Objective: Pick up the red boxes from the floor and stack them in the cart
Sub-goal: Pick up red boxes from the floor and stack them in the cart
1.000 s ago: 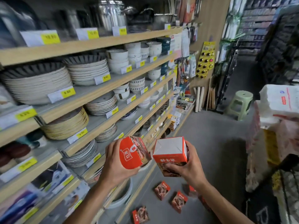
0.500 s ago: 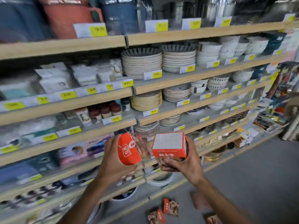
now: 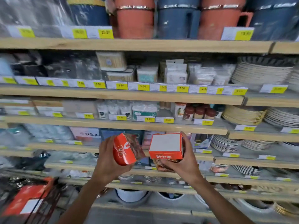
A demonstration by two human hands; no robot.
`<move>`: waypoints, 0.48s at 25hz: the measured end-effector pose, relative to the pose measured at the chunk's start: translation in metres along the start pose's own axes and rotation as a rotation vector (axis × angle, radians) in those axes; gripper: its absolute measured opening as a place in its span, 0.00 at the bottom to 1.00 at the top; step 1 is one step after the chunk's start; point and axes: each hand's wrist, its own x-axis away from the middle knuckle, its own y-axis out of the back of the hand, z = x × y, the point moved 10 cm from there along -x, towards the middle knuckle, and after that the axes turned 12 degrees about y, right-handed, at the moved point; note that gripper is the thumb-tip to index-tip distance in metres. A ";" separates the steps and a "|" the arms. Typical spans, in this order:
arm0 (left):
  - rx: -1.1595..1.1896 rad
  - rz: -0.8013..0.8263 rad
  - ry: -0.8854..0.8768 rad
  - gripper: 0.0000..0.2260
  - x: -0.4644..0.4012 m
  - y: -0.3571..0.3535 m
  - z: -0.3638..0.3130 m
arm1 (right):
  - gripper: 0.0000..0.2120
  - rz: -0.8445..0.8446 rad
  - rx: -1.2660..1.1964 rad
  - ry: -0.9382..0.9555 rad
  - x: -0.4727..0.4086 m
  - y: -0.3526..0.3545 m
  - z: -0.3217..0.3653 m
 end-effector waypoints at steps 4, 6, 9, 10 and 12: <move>-0.050 -0.110 0.095 0.54 0.008 0.084 0.075 | 0.56 0.167 -0.075 0.048 -0.022 -0.120 0.016; -0.078 -0.170 0.175 0.53 0.019 0.124 0.112 | 0.56 0.252 -0.130 0.055 -0.030 -0.179 0.025; -0.110 -0.255 0.265 0.53 0.039 0.177 0.154 | 0.55 0.356 -0.191 0.067 -0.032 -0.255 0.036; -0.130 -0.291 0.287 0.52 0.046 0.194 0.165 | 0.54 0.390 -0.213 0.072 -0.032 -0.280 0.040; -0.163 -0.362 0.338 0.50 0.063 0.225 0.185 | 0.52 0.460 -0.256 0.082 -0.033 -0.327 0.046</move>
